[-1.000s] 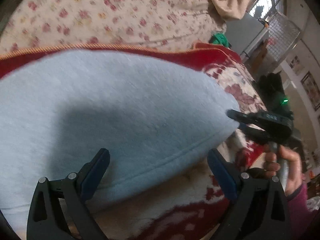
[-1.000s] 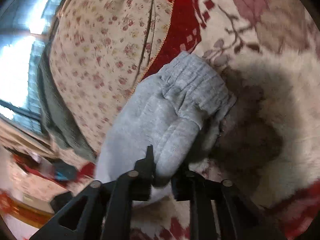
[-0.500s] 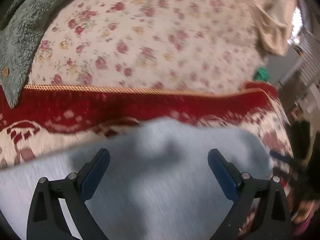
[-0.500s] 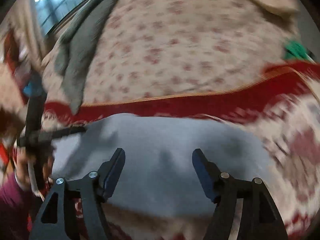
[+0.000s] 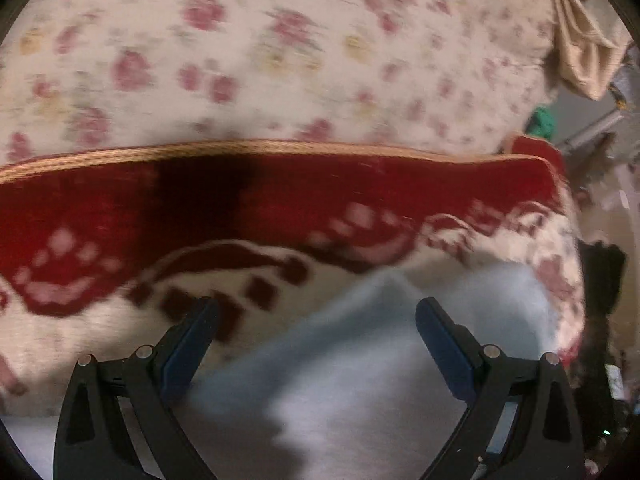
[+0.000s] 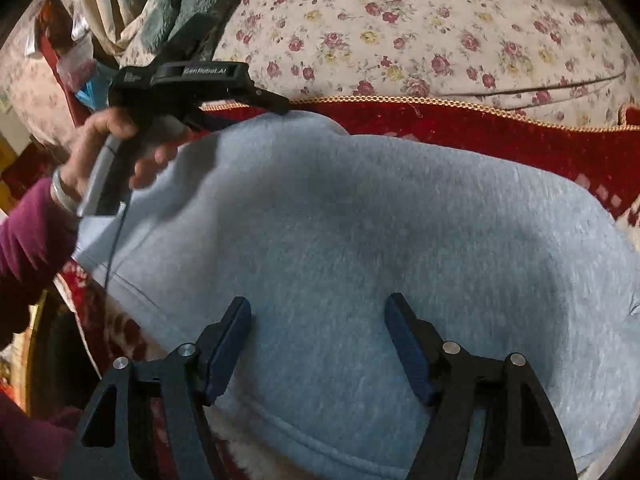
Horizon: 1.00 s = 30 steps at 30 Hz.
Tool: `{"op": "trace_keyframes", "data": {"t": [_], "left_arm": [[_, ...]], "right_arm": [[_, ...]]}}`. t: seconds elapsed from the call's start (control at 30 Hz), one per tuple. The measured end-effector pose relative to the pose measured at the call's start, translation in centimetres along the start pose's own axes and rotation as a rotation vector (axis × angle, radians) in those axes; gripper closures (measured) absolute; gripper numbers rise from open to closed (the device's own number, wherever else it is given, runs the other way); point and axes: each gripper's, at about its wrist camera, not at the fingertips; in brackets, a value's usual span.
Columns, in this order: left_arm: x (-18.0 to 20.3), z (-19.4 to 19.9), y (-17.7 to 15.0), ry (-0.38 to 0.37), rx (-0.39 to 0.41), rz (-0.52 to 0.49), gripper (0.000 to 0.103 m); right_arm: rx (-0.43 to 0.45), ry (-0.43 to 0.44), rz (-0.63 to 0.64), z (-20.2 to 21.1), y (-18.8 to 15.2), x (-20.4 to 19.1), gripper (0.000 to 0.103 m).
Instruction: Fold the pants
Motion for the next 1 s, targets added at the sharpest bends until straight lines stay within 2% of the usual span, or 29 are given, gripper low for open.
{"op": "trace_keyframes", "data": {"t": [0.1, 0.2, 0.3, 0.4, 0.47, 0.5, 0.6, 0.7, 0.73, 0.8, 0.83, 0.87, 0.93, 1.0], "left_arm": [[1.3, -0.8, 0.7, -0.095, -0.047, -0.018, 0.005], [2.9, -2.5, 1.6, -0.126, -0.114, -0.054, 0.005], [4.3, -4.4, 2.5, -0.250, -0.216, -0.090, 0.005], [5.6, -4.5, 2.6, -0.327, -0.255, -0.143, 0.005], [6.0, -3.8, 2.4, -0.388, -0.245, -0.135, 0.005], [6.2, -3.0, 2.1, -0.444, -0.230, -0.143, 0.005], [6.8, -0.3, 1.6, -0.563, -0.149, -0.189, 0.005], [6.4, 0.2, 2.3, -0.547, -0.079, -0.151, 0.005], [5.9, -0.2, 2.7, -0.494, -0.058, -0.130, 0.005], [5.2, -0.4, 3.1, -0.313, 0.065, -0.105, 0.019], [4.8, -1.0, 3.6, -0.232, 0.084, -0.085, 0.022], [4.1, -1.6, 4.0, -0.220, 0.077, -0.044, 0.027], [2.7, -2.8, 4.4, -0.265, 0.032, 0.039, 0.027], [2.6, -2.5, 3.8, -0.282, 0.027, 0.030, 0.027]], "right_arm": [[0.003, 0.009, -0.007, 0.1, 0.3, 0.0, 0.029], [0.014, 0.010, -0.007, 0.1, 0.4, -0.3, 0.029], [0.029, 0.032, -0.033, 0.3, 0.3, 0.0, 0.028], [0.043, 0.049, -0.057, 0.2, 0.7, 0.3, 0.028], [0.053, 0.057, -0.073, 0.2, 0.6, 0.4, 0.028], [0.060, 0.059, -0.080, 0.3, 0.5, 0.4, 0.028], [0.077, 0.062, -0.086, 0.4, 0.3, 0.4, 0.028], [0.092, 0.058, -0.092, 0.5, 0.2, 0.4, 0.025], [0.092, 0.052, -0.088, 0.4, 0.3, 0.3, 0.023], [0.087, 0.027, -0.062, 0.2, 0.3, -0.3, 0.020], [0.088, 0.014, -0.051, 0.1, 0.3, -0.6, 0.019], [0.089, -0.001, -0.040, -0.1, 0.3, -0.8, 0.018], [0.086, -0.016, -0.023, -0.1, 0.3, -1.3, 0.015], [0.078, 0.005, -0.033, 0.4, 0.5, -1.1, 0.015]]}}
Point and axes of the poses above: each gripper's, at about its wrist camera, not at the fingertips, and z roughly against the way its jaws point, x to its right, y to its top, and after that the axes turned 13 degrees about -x, right-handed
